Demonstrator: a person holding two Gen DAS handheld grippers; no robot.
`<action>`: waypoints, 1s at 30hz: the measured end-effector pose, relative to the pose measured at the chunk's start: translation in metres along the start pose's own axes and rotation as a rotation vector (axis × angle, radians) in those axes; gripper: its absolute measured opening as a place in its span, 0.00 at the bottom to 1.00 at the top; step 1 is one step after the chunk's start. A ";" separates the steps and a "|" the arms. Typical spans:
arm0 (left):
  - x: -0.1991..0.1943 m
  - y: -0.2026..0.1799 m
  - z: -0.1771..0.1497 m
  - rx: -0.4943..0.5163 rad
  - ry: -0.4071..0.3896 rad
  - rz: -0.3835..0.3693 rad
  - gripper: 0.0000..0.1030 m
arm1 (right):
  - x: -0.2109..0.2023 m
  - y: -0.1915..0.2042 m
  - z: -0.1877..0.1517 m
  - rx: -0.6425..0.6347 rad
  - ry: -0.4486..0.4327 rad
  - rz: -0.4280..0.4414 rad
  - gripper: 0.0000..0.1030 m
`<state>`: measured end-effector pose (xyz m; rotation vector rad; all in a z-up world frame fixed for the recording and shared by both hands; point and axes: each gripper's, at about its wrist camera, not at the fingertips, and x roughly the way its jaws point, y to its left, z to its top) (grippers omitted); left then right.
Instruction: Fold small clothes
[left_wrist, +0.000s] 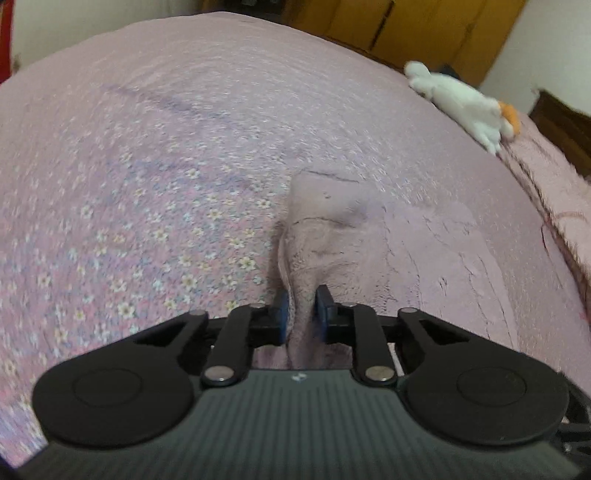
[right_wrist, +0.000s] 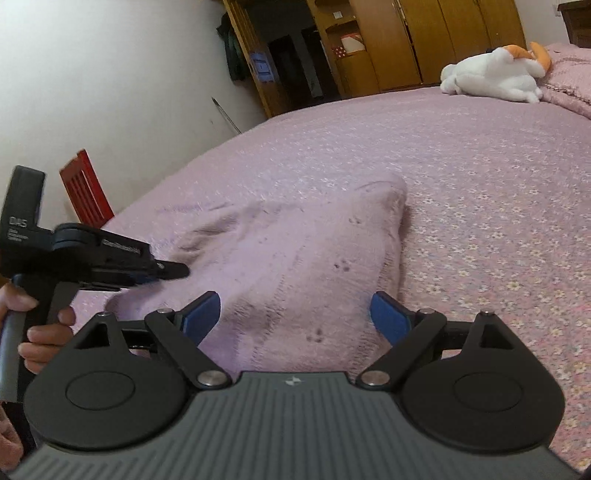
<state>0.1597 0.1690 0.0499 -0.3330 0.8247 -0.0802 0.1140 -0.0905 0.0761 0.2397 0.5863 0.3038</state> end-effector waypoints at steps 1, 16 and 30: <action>-0.001 0.001 0.001 -0.016 0.001 -0.004 0.23 | 0.000 -0.003 0.000 0.009 0.008 0.000 0.90; -0.014 0.000 -0.011 -0.004 0.064 -0.012 0.66 | 0.021 -0.073 0.016 0.382 0.134 0.168 0.94; 0.018 0.012 -0.033 -0.221 0.145 -0.307 0.56 | 0.076 -0.074 0.015 0.447 0.202 0.324 0.91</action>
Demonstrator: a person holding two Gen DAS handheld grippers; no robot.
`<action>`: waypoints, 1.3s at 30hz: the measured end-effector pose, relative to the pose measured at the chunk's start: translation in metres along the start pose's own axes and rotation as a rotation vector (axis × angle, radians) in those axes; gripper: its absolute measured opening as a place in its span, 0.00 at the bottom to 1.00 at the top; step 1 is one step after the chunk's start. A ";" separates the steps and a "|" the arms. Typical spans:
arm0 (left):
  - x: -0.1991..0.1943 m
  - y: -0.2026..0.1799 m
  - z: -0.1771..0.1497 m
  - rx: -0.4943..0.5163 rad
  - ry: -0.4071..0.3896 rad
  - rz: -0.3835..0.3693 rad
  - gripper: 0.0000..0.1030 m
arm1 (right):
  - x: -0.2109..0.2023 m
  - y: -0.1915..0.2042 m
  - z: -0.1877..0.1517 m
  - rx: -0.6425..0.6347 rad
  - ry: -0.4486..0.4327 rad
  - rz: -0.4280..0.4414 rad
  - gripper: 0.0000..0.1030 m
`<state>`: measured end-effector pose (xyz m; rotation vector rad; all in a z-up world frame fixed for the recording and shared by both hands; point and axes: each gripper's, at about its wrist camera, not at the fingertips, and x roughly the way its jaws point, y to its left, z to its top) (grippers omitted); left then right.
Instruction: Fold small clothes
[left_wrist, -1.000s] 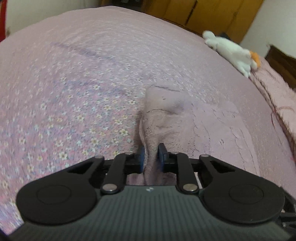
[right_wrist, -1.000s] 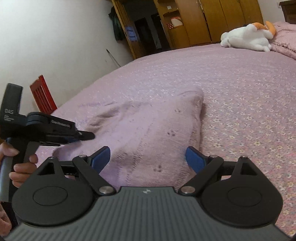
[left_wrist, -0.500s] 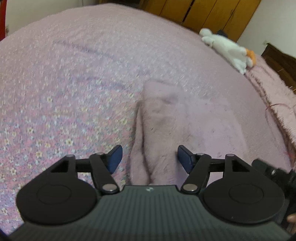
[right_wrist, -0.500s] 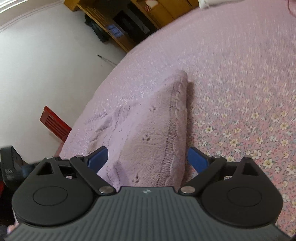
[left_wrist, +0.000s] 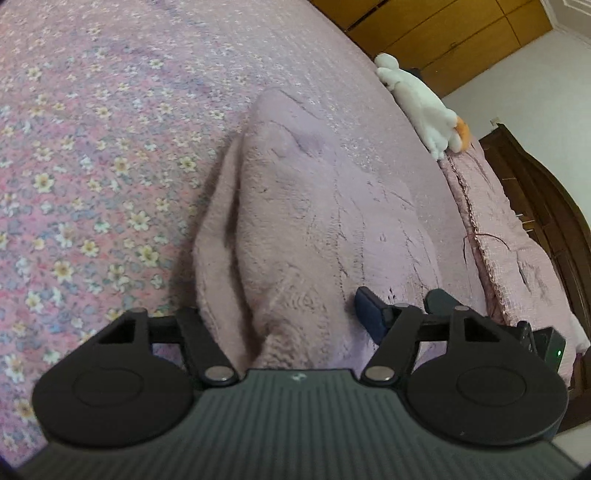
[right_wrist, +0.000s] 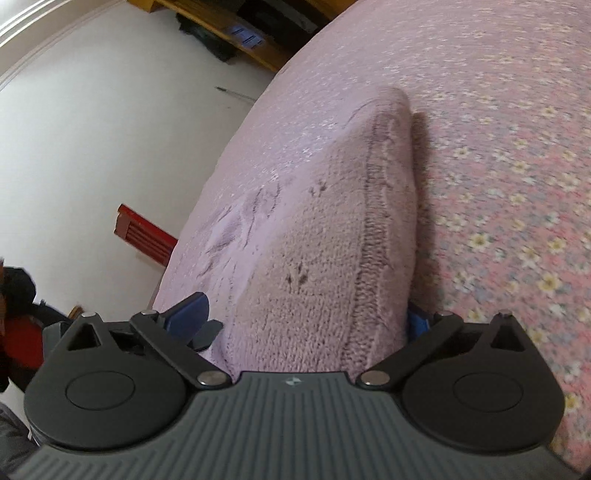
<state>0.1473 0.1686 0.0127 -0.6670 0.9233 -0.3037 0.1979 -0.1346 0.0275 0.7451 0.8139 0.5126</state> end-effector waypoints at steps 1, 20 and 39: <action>0.001 -0.001 0.000 -0.002 0.003 0.001 0.53 | 0.002 0.001 0.002 -0.001 0.007 -0.008 0.82; -0.029 -0.094 -0.062 0.067 0.058 -0.135 0.41 | -0.156 0.043 -0.007 -0.040 -0.052 -0.108 0.56; -0.040 -0.118 -0.162 0.343 0.038 0.149 0.61 | -0.215 -0.009 -0.099 -0.026 -0.107 -0.296 0.76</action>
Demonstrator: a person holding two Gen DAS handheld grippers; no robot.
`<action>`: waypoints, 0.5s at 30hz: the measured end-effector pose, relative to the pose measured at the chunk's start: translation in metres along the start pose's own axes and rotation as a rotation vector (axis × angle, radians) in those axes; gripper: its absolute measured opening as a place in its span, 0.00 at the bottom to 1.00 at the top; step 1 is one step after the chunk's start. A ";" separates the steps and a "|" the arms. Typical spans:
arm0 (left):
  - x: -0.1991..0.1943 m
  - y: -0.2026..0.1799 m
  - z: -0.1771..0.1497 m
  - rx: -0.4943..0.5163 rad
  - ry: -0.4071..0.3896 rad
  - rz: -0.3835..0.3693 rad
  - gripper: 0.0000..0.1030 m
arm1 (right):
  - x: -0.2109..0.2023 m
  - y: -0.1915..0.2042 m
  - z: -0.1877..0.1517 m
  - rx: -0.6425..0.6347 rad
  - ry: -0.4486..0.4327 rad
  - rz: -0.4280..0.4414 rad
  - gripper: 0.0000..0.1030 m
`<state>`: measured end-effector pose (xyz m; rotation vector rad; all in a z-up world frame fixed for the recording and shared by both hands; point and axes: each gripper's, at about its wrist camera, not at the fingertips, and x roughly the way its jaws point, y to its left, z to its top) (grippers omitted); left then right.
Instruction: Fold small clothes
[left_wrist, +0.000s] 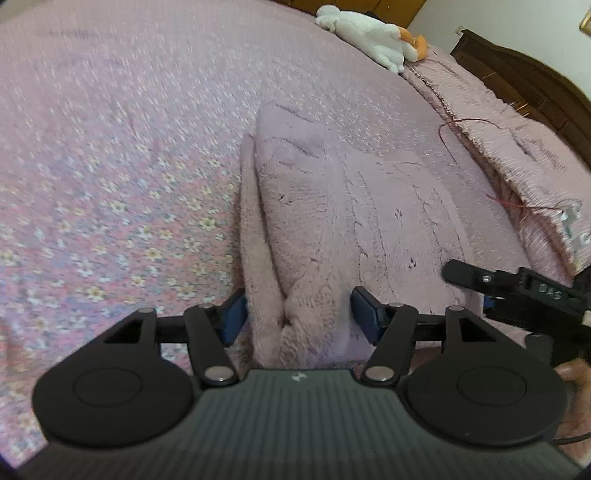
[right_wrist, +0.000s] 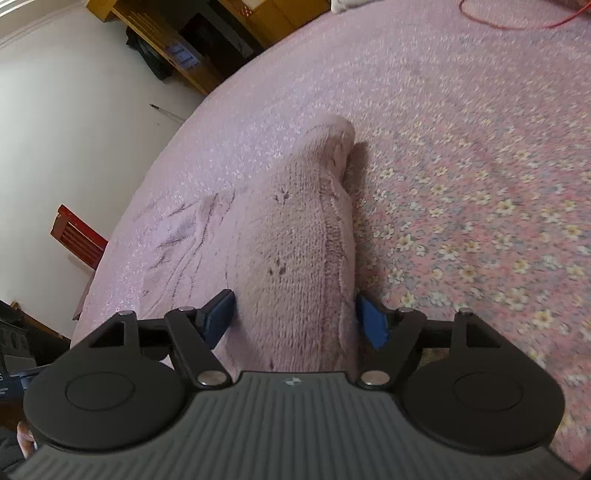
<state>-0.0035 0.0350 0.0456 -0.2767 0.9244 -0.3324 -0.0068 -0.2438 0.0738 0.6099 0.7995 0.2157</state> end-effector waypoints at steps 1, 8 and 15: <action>-0.003 -0.006 -0.003 0.014 -0.009 0.016 0.61 | -0.004 0.003 0.001 -0.007 -0.008 -0.006 0.77; -0.024 -0.023 -0.020 0.107 -0.050 0.153 0.65 | -0.039 0.020 -0.026 -0.101 -0.084 -0.047 0.92; -0.022 -0.032 -0.051 0.140 -0.027 0.265 0.76 | -0.055 0.039 -0.072 -0.230 -0.120 -0.114 1.00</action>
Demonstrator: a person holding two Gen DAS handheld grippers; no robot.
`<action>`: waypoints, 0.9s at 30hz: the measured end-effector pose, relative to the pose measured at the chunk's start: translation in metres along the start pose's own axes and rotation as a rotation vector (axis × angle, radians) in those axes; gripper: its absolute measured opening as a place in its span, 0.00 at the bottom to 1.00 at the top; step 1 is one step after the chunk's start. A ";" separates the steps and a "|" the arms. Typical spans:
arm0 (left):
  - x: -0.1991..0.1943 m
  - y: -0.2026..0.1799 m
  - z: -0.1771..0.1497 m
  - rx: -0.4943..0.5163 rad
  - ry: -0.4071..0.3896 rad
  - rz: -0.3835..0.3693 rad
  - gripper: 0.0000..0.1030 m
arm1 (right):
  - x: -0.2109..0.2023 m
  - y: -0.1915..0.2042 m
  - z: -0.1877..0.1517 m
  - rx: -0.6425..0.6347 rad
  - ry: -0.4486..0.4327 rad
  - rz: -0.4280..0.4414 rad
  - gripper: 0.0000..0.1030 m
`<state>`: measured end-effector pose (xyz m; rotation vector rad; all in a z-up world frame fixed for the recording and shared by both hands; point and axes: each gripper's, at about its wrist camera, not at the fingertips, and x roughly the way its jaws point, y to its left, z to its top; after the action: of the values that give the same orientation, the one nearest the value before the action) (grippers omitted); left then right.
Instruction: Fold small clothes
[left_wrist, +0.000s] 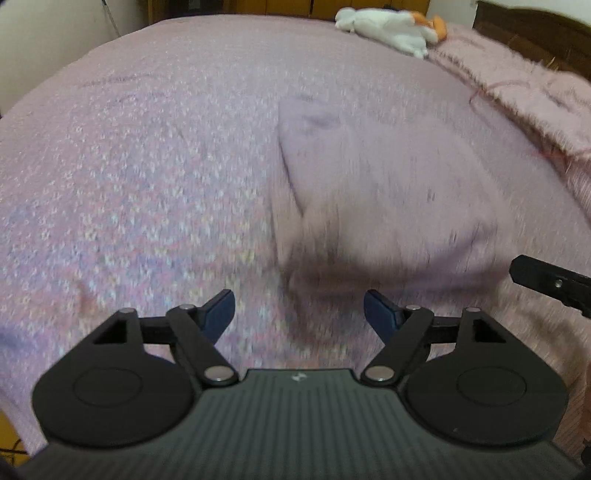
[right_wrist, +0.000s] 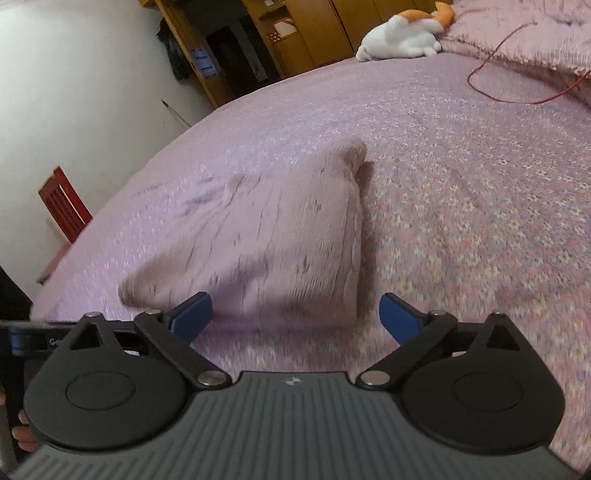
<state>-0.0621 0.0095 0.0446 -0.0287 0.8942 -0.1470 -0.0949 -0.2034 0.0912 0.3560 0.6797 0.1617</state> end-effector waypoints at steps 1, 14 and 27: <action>0.002 -0.002 -0.005 0.002 0.007 0.014 0.76 | -0.001 0.003 -0.007 -0.011 0.004 -0.013 1.00; 0.014 -0.021 -0.052 0.043 -0.001 0.164 0.76 | 0.009 0.017 -0.065 -0.090 0.072 -0.165 1.00; 0.016 -0.027 -0.063 0.019 -0.014 0.176 0.85 | 0.019 0.014 -0.067 -0.086 0.077 -0.182 1.00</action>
<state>-0.1046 -0.0170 -0.0053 0.0669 0.8769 0.0085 -0.1237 -0.1677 0.0375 0.2050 0.7753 0.0319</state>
